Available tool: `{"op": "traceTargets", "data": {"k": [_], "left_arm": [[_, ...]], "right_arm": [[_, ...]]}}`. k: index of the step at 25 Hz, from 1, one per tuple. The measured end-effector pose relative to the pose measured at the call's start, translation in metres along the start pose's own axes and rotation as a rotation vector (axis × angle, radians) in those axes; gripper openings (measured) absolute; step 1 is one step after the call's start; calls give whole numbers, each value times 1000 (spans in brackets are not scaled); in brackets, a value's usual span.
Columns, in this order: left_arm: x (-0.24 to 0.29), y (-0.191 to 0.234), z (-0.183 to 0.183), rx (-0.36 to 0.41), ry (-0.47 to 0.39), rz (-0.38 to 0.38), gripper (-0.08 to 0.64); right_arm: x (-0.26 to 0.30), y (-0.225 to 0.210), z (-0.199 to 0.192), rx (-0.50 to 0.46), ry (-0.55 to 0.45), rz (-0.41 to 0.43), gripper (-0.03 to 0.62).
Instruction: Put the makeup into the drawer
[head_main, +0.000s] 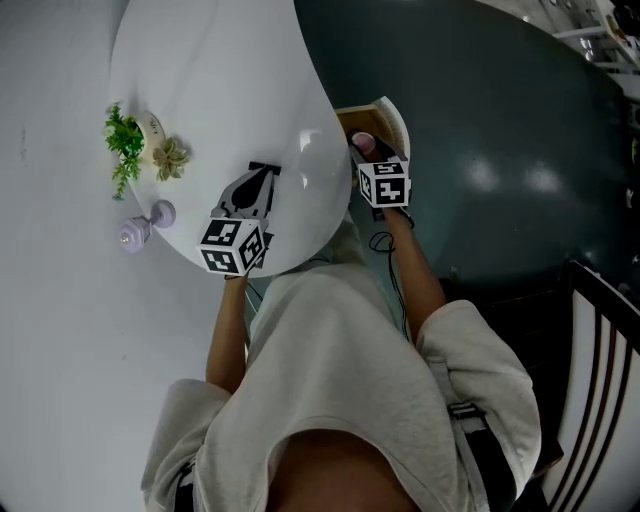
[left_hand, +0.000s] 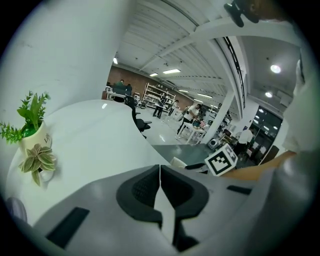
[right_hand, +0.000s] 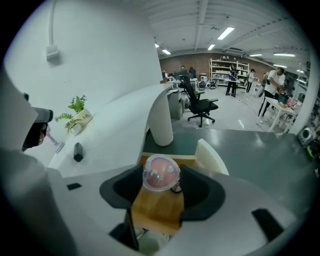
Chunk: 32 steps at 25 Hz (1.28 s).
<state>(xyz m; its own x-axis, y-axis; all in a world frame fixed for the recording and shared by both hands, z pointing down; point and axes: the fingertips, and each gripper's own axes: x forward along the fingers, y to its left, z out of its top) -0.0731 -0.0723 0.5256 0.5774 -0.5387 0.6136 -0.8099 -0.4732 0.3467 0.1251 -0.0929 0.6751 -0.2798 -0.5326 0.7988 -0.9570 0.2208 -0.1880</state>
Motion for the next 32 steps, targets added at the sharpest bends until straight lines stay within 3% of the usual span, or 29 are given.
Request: {"op": "traceTargets", "data": {"k": [11,21,27,32], "left_arm": [[10,23,7,-58,26,57,14],[10,42,-2,-80,72,100,14],[3,51,-13,-92,90,122,14],[-2,52,-12,-89,79,124,14]], "right_arm": [[115,-41,-27,111,189,27,229],[184,-61,-64,137,326,-3,230],[191,-56,-64,157,330,15,233],[176,-63,-51,143,233,-7,244]]}}
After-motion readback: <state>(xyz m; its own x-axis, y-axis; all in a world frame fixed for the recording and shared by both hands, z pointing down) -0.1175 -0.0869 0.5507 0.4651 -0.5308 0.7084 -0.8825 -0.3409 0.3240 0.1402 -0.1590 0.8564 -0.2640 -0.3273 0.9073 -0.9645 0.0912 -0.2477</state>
